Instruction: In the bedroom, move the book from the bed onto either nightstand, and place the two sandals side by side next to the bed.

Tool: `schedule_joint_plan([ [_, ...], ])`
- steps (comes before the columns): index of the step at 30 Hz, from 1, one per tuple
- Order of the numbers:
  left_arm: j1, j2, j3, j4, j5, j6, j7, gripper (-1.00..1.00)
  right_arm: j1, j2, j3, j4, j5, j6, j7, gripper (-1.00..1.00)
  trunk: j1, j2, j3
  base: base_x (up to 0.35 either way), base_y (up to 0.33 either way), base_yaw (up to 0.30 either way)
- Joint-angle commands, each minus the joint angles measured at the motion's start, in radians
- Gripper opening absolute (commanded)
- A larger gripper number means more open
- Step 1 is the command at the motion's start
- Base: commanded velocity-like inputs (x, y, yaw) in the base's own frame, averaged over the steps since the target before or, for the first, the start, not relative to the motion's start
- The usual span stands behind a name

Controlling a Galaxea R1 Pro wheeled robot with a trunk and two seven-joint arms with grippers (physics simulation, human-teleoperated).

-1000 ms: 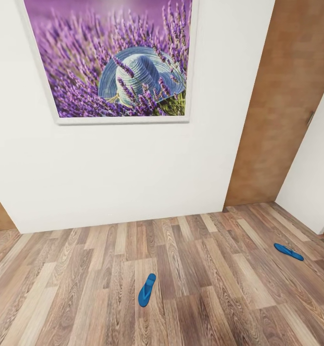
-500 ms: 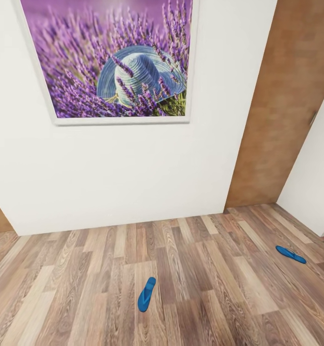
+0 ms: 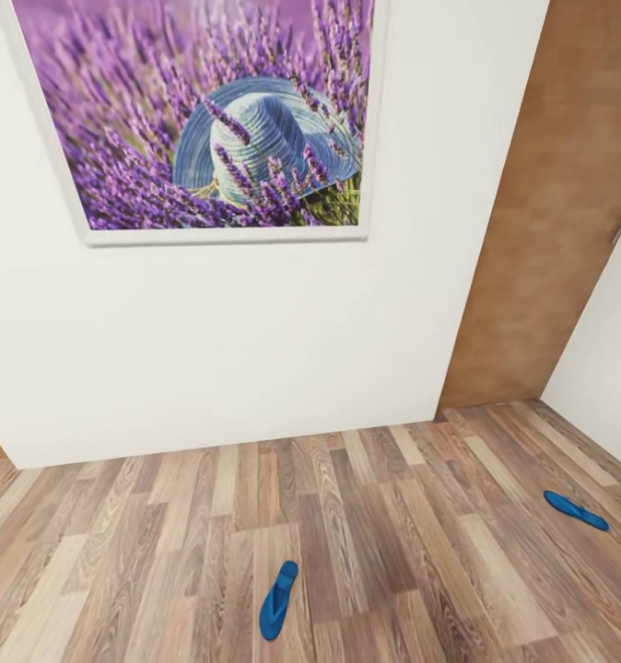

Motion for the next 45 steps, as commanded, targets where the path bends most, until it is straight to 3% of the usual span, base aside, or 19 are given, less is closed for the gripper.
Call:
schedule_joint_plan([
  [1, -0.001, 0.000, -0.005, -0.004, -0.001, -0.001, 0.000, 1.00, 0.000, 0.000, 0.000, 0.000, 0.000, -0.001, 0.001, 1.00, 0.000, 0.000, -0.001, 0.215, 0.000, 0.000],
  [2, -0.001, -0.001, -0.010, -0.009, -0.002, 0.001, 0.000, 1.00, 0.000, 0.000, 0.000, 0.000, 0.000, -0.001, 0.001, 1.00, 0.000, 0.000, -0.001, 0.203, 0.000, 0.000],
  [6, -0.011, -0.026, -0.076, -0.118, -0.013, 0.136, 0.002, 1.00, 0.000, -0.001, 0.000, 0.001, 0.001, -0.001, 0.001, 1.00, 0.000, 0.000, -0.001, 0.153, 0.000, 0.000],
  [9, -0.043, -0.034, -0.139, -0.221, -0.025, 0.288, 0.001, 1.00, 0.000, -0.001, 0.000, 0.001, 0.000, -0.001, 0.001, 1.00, 0.000, 0.000, -0.001, 0.201, 0.000, 0.000],
  [13, -0.074, -0.044, -0.188, -0.274, -0.029, 0.392, 0.001, 1.00, 0.000, -0.001, -0.001, 0.000, 0.000, -0.001, 0.001, 1.00, 0.000, 0.000, -0.001, 0.214, 0.000, 0.000],
  [16, -0.125, -0.068, -0.227, -0.300, -0.031, 0.477, 0.001, 1.00, 0.000, -0.001, -0.001, 0.000, -0.001, -0.001, 0.001, 1.00, 0.000, 0.000, -0.001, 0.223, 0.000, 0.000],
  [23, -0.232, -0.088, -0.245, -0.310, -0.025, 0.590, -0.006, 1.00, 0.000, -0.002, -0.001, 0.001, -0.001, -0.001, 0.001, 1.00, 0.000, 0.000, -0.001, 0.226, 0.000, 0.000],
  [31, -0.319, -0.107, -0.249, -0.312, -0.021, 0.721, -0.087, 1.00, 0.000, -0.002, -0.001, 0.001, -0.001, -0.001, 0.001, 1.00, 0.000, 0.000, -0.001, 0.208, 0.000, 0.000],
  [35, -0.332, -0.111, -0.252, -0.310, -0.020, 0.770, -0.105, 1.00, 0.000, -0.002, -0.002, 0.001, -0.002, -0.001, 0.001, 1.00, 0.000, 0.000, -0.001, 0.122, 0.000, 0.000],
  [45, -0.334, -0.112, -0.255, -0.303, -0.020, 0.785, -0.112, 1.00, 0.000, -0.002, -0.001, 0.001, 0.001, -0.001, 0.001, 1.00, 0.000, 0.000, -0.001, 0.024, 0.000, 0.000],
])
